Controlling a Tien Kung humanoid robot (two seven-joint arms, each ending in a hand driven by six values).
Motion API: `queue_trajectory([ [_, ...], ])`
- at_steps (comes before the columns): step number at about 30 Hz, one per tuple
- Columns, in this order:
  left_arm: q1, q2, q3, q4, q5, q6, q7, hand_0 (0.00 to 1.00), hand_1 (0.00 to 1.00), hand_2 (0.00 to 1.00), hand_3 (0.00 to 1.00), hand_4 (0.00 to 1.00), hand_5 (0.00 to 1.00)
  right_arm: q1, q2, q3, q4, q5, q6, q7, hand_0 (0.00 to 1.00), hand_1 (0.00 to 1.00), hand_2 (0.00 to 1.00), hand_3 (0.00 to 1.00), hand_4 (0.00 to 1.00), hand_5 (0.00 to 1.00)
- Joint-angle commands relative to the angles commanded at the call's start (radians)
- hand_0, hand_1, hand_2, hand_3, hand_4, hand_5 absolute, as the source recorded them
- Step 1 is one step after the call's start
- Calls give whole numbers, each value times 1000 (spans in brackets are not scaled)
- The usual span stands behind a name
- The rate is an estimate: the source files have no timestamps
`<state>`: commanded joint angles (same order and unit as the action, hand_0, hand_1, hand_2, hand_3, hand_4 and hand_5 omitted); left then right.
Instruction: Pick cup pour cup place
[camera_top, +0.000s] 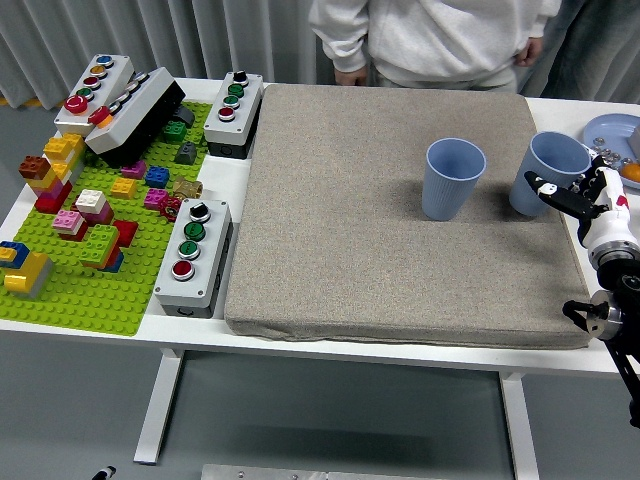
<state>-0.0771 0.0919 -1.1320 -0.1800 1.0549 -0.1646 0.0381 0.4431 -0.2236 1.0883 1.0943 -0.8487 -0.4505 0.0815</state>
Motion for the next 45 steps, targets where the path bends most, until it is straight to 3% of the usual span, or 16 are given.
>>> queue_trajectory([
  [13,2,-1,12,0,-9,0,0,837,809,887,808,638,998,-4,3,-3,1,7,11,17,882,742,668,704,787,181],
  [35,4,0,24,0,-14,-2,0,837,809,886,808,637,998,-17,9,-39,-15,-62,-16,41,881,744,670,715,778,179],
  [42,2,0,22,0,-14,-1,0,837,809,886,808,637,998,-16,7,-30,-15,-72,20,52,882,745,676,738,777,180],
  [43,2,0,22,0,-14,-1,0,837,809,885,808,636,998,-16,6,-28,-14,-75,22,52,884,756,709,800,773,179],
  [45,1,-1,21,0,-14,-1,0,837,809,885,808,636,998,-15,6,-23,-14,-82,27,51,884,756,709,800,773,179],
])
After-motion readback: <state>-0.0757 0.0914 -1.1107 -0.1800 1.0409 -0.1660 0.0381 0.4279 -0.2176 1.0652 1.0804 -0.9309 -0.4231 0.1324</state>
